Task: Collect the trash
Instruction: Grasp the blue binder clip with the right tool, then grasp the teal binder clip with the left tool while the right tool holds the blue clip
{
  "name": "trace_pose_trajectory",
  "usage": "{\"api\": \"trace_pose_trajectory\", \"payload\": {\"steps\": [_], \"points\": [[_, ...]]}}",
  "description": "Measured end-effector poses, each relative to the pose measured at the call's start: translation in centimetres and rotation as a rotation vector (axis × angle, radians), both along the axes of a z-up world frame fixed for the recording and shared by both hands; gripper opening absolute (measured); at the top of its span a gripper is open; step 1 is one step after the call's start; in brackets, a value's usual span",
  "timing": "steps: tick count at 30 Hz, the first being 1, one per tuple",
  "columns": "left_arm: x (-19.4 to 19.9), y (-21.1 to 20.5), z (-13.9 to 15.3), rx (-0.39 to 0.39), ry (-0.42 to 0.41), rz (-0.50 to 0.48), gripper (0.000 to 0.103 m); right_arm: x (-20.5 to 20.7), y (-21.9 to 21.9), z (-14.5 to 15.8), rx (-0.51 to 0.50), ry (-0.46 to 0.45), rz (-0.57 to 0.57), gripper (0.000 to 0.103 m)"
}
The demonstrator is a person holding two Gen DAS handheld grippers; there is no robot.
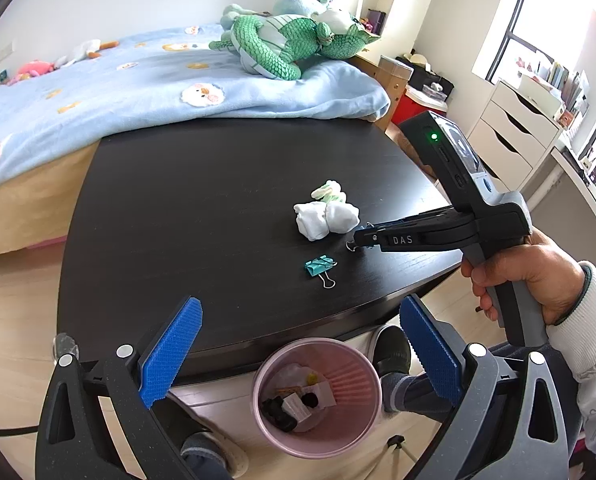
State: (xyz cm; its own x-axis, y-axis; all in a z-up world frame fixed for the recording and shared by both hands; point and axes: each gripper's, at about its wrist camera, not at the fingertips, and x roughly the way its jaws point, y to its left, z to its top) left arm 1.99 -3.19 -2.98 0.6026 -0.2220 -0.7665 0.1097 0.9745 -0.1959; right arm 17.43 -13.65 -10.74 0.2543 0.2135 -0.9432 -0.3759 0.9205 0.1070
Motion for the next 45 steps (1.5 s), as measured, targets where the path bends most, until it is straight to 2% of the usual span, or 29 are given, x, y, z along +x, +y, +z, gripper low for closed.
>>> {"api": "trace_pose_trajectory", "payload": {"steps": [5,18,23,29,30,31,35,37,41,45], "points": [[0.7,-0.6,0.1,0.015,0.0,-0.015,0.095,-0.7,-1.0,1.2,0.03,-0.014,-0.001,0.015],[4.6,-3.4,-1.6,0.078,0.074,-0.046,0.095,-1.2,-3.8,3.4,0.038,-0.038,-0.023,0.015],[6.3,-4.4,-3.4,0.098,0.126,-0.01,0.095,-1.3,-4.6,3.6,0.035,-0.047,-0.042,0.015],[7.5,-4.8,-5.6,0.103,0.176,0.082,0.095,-1.2,-5.5,3.4,0.044,-0.047,-0.055,0.015],[7.6,-5.0,-5.9,0.105,0.178,0.091,0.093,-1.2,-5.5,3.4,0.046,-0.046,-0.055,0.015],[7.7,-5.0,-6.1,0.107,0.182,0.096,0.084,-1.3,-5.5,3.3,0.047,-0.045,-0.055,0.015],[8.3,-5.2,-7.2,0.109,0.207,0.126,0.068,-1.2,-5.8,3.1,0.056,-0.042,-0.055,0.014],[8.5,-5.3,-7.6,0.11,0.213,0.132,0.054,-1.2,-5.9,3.0,0.06,-0.042,-0.056,0.014],[8.8,-5.5,-7.9,0.114,0.218,0.125,0.045,-1.2,-6.0,2.9,0.064,-0.041,-0.056,0.014],[8.9,-5.5,-7.9,0.113,0.204,0.116,0.03,-1.2,-5.9,2.7,0.066,-0.039,-0.051,0.014]]}}
